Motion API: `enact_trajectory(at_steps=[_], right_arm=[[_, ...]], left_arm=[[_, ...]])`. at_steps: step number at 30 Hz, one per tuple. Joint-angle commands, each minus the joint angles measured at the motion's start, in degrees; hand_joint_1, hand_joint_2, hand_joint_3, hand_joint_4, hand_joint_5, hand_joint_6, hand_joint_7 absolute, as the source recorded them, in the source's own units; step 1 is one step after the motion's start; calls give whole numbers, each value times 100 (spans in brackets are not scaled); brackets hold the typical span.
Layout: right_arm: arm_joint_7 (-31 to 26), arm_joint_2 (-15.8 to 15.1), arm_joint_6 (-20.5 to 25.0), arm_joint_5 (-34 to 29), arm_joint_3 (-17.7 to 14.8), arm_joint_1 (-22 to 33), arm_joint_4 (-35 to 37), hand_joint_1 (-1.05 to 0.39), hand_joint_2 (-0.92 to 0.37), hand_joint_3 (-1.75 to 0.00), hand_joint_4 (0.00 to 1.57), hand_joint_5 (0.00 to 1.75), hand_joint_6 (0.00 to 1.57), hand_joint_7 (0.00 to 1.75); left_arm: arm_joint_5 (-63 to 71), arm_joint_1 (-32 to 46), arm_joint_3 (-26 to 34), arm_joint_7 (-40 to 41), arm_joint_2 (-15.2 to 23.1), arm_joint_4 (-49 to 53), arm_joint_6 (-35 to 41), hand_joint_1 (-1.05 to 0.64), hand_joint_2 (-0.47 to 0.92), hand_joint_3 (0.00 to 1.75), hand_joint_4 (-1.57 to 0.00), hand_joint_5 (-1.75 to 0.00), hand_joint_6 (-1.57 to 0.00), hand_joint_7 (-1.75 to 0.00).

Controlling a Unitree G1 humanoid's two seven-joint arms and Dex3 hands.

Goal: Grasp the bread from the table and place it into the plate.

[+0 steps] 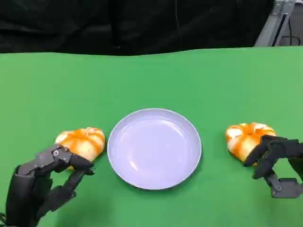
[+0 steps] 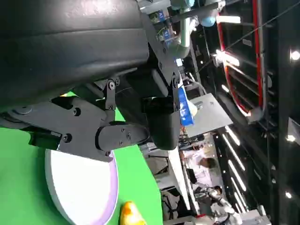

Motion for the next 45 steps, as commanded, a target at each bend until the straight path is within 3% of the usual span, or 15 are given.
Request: enact_trajectory(at_steps=[1,14,18,25,27,29,33,39,45], right_arm=[[-15,-95,-56,60,-76,-58,27,24,-49,-119,103,122,103,107],[-86,-98,-66,-7,-66,-46,-42,25,-48,-120,104,123,103,107],[-105,-105,-8,-21,-58,-24,-78,24,-49,-119,104,123,103,108],[-92,-105,-16,-2,-56,-27,-71,24,-50,-117,103,124,103,108],[-66,-105,-26,29,-53,-34,-57,25,-50,-117,103,123,103,107],[-57,-105,-24,40,-51,-35,-54,25,-49,-117,103,123,103,107],[-48,-99,-15,56,-47,-32,-60,25,-49,-118,103,123,103,107],[-44,-80,-14,78,-41,-15,-88,24,-46,-122,102,124,102,109],[-112,-83,-9,-7,-46,18,-150,24,-47,-122,102,125,102,109]], left_arm=[[10,-12,41,44,94,6,-97,-9,92,47,-69,-132,-81,-92],[62,-12,58,82,103,15,-89,-9,92,47,-69,-132,-81,-92],[-18,-14,44,23,100,22,-56,-10,92,44,-73,-121,-86,-80],[134,-41,103,144,113,118,-116,-11,92,44,-74,-119,-87,-77],[282,-85,172,261,131,264,-216,-19,92,32,-91,-41,-94,-24],[277,-113,175,267,140,340,-279,-20,92,31,-95,-17,-93,-8],[245,-131,175,276,136,407,-345,-21,92,30,-96,-8,-94,-2],[129,-83,164,245,135,392,-338,-19,92,22,-77,0,-65,0],[97,-47,163,242,174,369,-288,-22,92,19,-71,0,-57,0]])
